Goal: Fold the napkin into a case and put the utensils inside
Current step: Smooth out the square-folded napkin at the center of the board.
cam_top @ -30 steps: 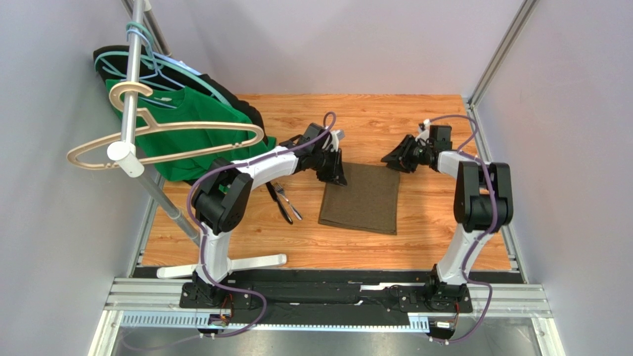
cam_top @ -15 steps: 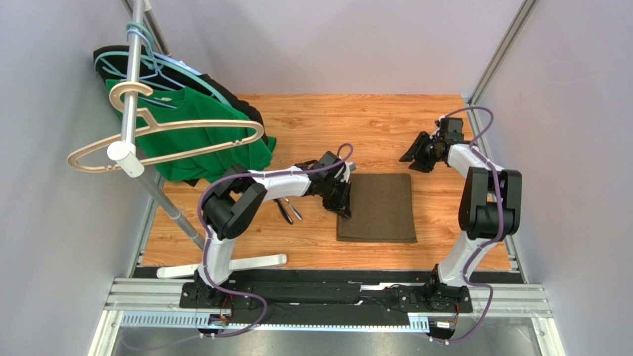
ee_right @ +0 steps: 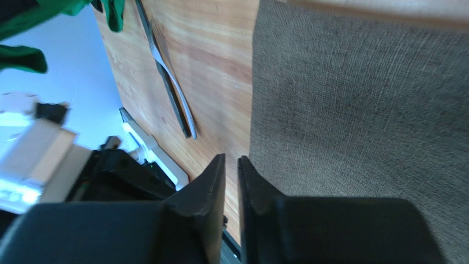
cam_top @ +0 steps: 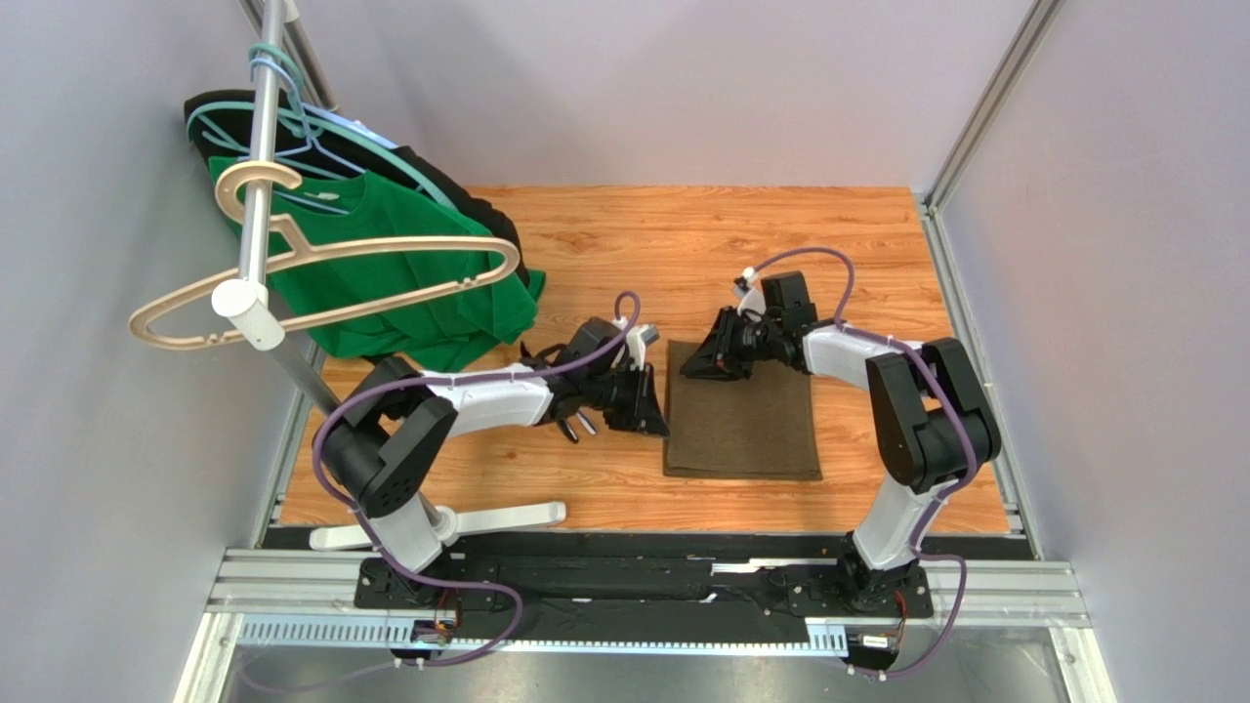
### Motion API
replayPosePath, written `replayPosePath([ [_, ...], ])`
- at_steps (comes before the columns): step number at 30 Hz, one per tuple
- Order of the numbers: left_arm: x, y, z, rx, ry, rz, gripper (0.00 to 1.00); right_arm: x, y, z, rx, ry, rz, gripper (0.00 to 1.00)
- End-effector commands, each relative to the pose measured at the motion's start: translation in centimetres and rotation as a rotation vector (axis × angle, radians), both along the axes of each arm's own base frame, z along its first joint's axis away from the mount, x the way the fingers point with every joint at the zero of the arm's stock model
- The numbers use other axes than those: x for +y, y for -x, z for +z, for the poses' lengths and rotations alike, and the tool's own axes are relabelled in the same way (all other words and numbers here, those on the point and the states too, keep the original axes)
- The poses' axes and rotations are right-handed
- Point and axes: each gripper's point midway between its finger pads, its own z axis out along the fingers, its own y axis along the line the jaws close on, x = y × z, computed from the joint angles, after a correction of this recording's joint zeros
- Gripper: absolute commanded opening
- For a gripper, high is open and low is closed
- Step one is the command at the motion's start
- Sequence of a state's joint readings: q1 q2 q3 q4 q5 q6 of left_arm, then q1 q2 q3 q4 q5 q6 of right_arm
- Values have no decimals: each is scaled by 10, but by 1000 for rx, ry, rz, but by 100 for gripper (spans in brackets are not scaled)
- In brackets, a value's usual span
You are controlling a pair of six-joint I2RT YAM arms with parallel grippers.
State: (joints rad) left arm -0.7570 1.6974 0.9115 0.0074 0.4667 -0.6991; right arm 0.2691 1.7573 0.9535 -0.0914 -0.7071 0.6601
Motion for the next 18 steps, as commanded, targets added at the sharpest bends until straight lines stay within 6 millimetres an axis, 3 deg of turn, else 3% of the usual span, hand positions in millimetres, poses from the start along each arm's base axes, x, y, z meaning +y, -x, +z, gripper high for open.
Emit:
replayPosePath([
  [1,-21,4,12,-13,160,-7,11,12,3,3,-12,-93,18,13],
  [4,-27,7,14,-32,186,-25,11,18,14,-4,-1,-103,53,3],
  [9,-34,8,14,-43,190,-35,10,17,29,-16,30,-94,70,0],
  [13,-35,14,-5,17,175,-36,9,22,41,-21,50,-102,102,0],
  [18,-22,26,-34,80,121,-17,8,26,52,-23,60,-116,127,0],
])
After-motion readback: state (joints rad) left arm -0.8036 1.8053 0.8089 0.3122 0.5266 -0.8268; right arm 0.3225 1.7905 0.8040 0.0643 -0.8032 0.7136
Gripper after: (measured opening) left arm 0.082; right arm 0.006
